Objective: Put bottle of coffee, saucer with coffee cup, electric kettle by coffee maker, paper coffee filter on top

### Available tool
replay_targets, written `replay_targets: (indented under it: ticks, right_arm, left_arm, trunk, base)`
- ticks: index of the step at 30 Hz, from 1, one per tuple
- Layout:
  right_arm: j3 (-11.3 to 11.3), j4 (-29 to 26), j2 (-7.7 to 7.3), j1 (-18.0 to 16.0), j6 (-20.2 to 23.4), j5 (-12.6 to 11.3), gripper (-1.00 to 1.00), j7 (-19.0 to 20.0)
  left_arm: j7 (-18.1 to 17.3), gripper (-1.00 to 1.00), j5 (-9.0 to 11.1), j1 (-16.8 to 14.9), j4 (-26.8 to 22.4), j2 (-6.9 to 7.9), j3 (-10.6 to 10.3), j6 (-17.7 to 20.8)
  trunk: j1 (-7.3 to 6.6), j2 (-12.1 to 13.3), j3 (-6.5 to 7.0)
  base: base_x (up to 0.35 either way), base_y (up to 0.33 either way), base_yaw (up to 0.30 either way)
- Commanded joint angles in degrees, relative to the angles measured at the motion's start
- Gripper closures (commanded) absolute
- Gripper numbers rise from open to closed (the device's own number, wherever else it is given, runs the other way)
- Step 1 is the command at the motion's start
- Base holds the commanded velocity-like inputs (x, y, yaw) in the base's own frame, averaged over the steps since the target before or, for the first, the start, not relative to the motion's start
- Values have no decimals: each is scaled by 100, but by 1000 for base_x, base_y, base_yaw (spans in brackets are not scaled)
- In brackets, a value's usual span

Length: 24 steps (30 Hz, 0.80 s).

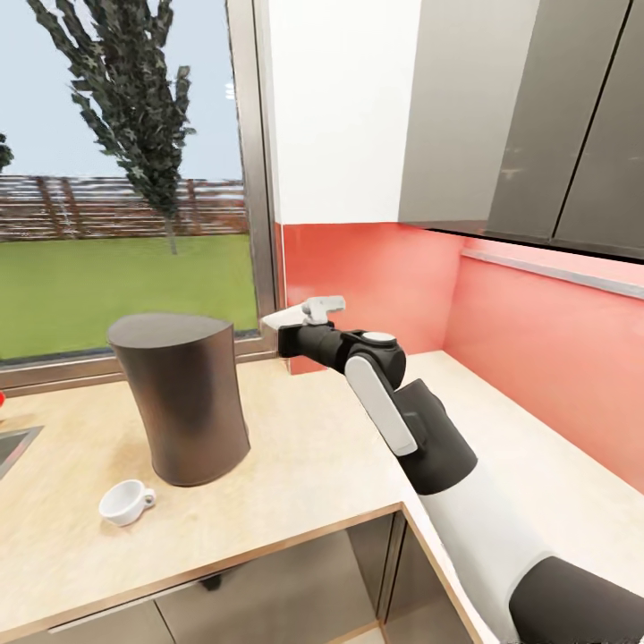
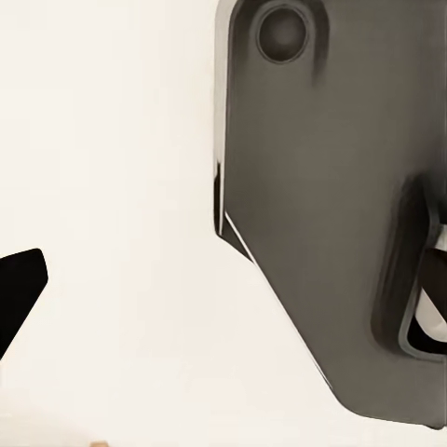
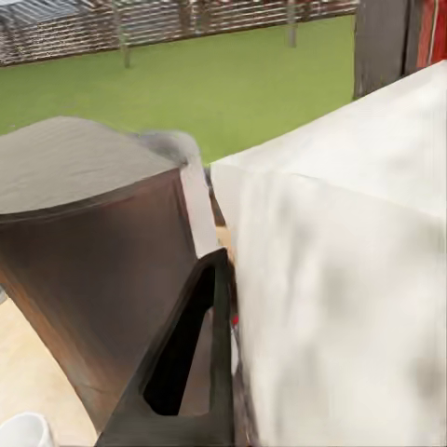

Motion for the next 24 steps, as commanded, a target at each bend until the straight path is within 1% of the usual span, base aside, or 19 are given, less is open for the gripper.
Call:
replay_targets:
  ticks: [1, 3, 5, 7, 24]
  right_arm:
    - [-93, -22, 1, -6, 11, -76, 100, -79]
    - [-200, -42, 1, -8, 12, -73, 100, -85]
    - [-236, -51, 1, -7, 12, -72, 100, -87]
    - [-262, -57, 1, -4, 12, -72, 100, -88]
    - [-273, -69, -6, -2, 14, -69, 100, -89]
  left_arm:
    - [1, -100, -17, -2, 2, 0, 31, -21]
    - [12, -100, -16, -2, 2, -1, 31, -21]
    - [25, -100, -16, -2, 2, -1, 31, -21]
    - [38, -100, -17, -2, 2, -1, 31, -21]
    - [45, -100, -16, -2, -6, -19, 31, -30]
  trunk:
    - [5, -12, -12]
    - [5, -12, -12]
    - [5, -12, -12]
    - [5, -12, -12]
    - [5, -12, -12]
  base:
    - [92, 0, 0]
    - [101, 0, 0]
    - [99, 0, 24]
    - [43, 0, 170]
    - [1, 0, 268]
